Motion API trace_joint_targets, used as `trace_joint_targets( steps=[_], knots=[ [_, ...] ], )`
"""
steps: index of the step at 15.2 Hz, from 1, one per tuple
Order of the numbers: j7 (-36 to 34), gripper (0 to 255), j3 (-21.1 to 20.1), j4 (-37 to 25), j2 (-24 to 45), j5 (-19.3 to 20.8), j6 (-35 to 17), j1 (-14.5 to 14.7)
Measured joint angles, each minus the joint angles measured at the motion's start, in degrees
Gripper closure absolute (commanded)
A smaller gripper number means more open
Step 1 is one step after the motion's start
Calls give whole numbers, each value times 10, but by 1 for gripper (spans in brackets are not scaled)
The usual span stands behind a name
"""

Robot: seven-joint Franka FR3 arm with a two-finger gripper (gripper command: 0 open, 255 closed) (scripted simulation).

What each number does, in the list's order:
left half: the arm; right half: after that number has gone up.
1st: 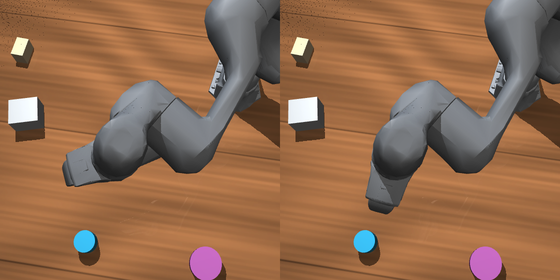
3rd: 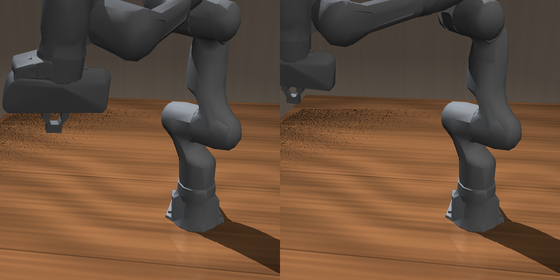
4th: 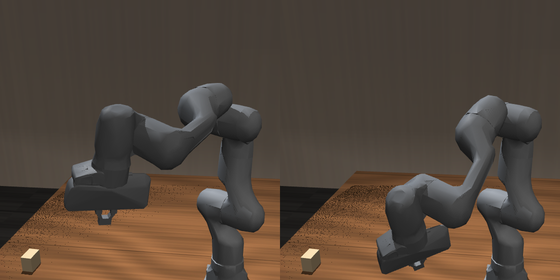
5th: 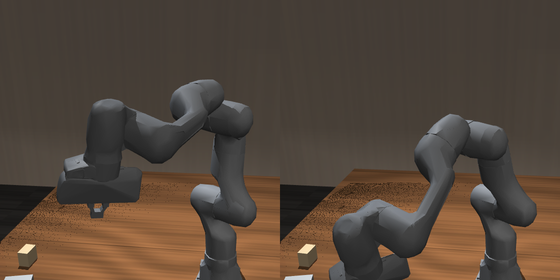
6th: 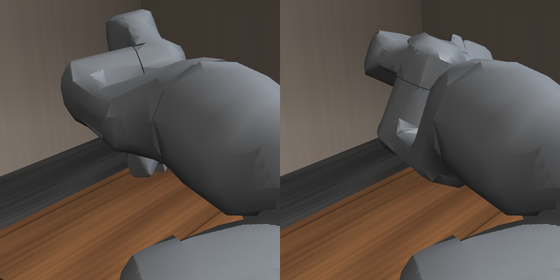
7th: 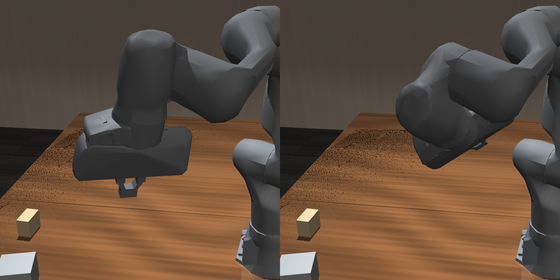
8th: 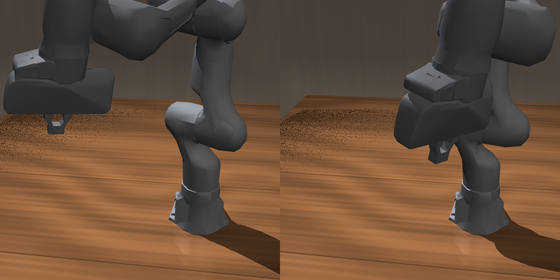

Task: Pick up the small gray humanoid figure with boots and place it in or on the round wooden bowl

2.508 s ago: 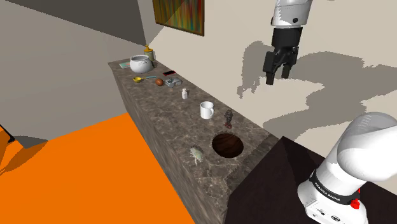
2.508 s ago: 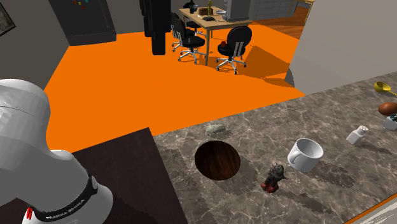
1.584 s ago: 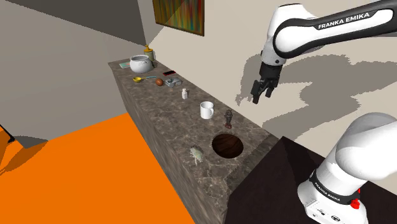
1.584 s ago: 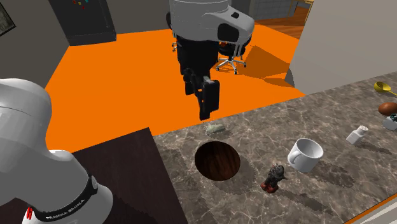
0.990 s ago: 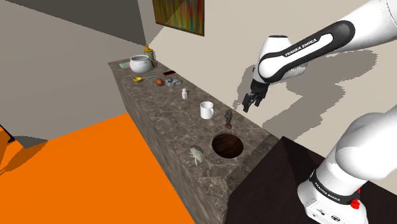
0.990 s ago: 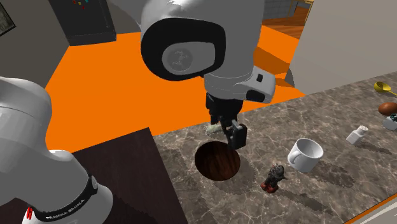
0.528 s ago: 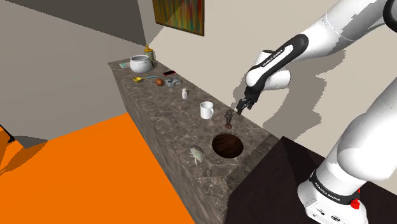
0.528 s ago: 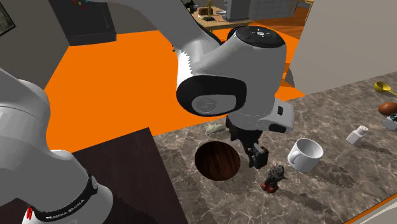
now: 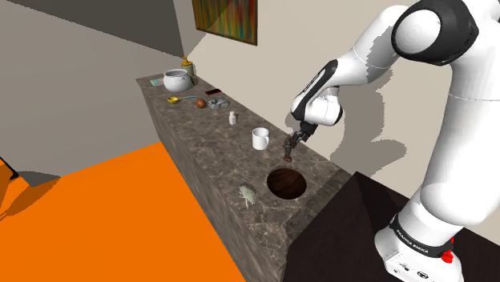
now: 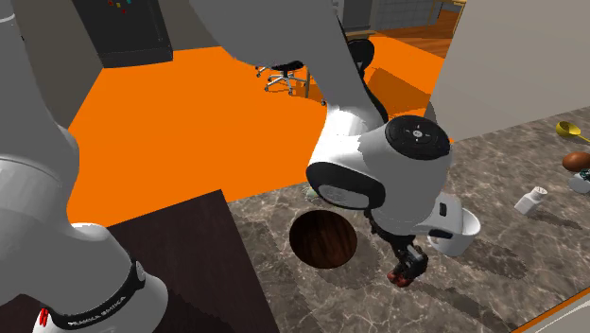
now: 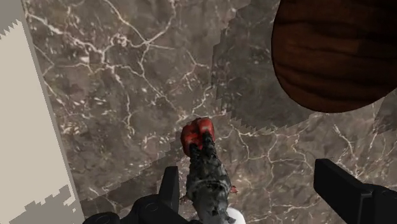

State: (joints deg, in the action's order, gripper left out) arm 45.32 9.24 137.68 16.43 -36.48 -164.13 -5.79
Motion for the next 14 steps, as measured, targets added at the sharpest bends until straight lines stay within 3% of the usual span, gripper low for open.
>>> trace_joint_targets(
  steps=[5, 14],
  knots=[
    [90, 0, -63, -84, 98, -83, -34, -62],
    [121, 0, -98, -136, 171, -112, -62, -87]
  ],
)
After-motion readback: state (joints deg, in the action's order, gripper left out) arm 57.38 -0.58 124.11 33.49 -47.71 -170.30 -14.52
